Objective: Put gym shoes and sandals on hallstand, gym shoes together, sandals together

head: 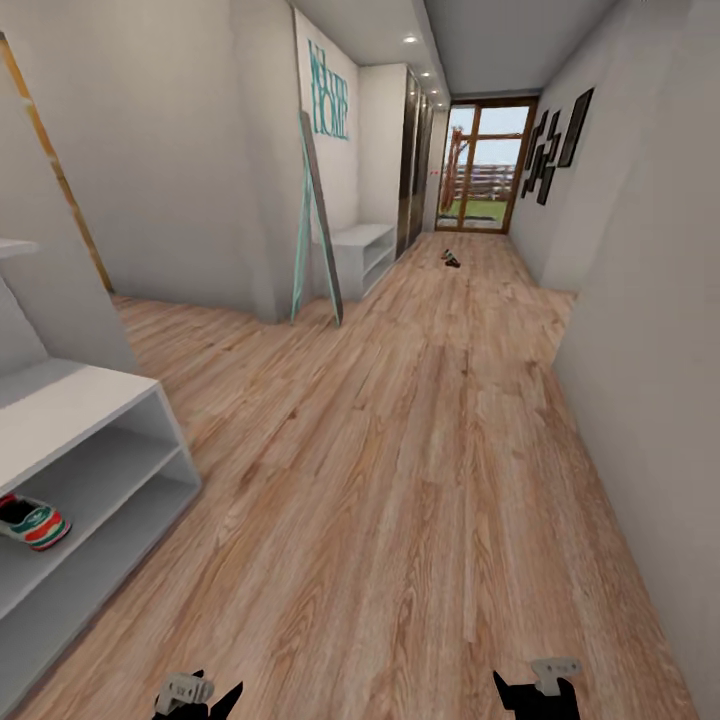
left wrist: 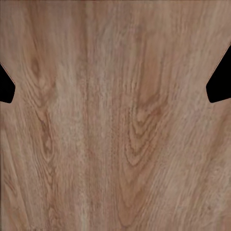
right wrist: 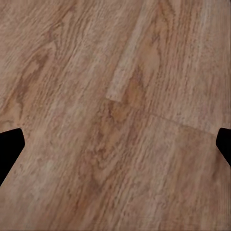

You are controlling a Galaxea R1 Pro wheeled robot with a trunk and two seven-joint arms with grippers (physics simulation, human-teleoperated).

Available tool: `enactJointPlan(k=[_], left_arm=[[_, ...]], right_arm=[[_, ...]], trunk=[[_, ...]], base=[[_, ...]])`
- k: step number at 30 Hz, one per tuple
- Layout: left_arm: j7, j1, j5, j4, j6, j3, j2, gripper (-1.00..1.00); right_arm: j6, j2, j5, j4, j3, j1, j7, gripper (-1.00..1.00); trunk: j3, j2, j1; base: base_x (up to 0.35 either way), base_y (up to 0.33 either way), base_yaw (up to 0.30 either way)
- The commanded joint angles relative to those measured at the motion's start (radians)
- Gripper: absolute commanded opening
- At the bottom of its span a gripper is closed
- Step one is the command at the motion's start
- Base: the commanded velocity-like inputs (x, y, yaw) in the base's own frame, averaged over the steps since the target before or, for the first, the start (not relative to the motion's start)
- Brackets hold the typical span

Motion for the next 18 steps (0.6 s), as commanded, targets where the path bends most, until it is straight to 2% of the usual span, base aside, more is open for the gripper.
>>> enactJointPlan(k=[1, 18], left_arm=[[-0.007, 0.0, 0.001, 0.001, -0.001, 0.005, 0.0, 1.0], [-0.005, 0.0, 0.001, 0.001, -0.001, 0.006, 0.001, 1.0]], right_arm=[[-0.003, 0.0, 0.009, 0.001, -0.009, -0.001, 0.004, 1.0], [-0.003, 0.0, 0.009, 0.001, -0.008, -0.001, 0.004, 1.0]], trunk=[[-0.001, 0.0, 0.0], [-0.001, 0.0, 0.0]], base=[[0.339, 0.0, -0.3], [0.339, 0.0, -0.3]])
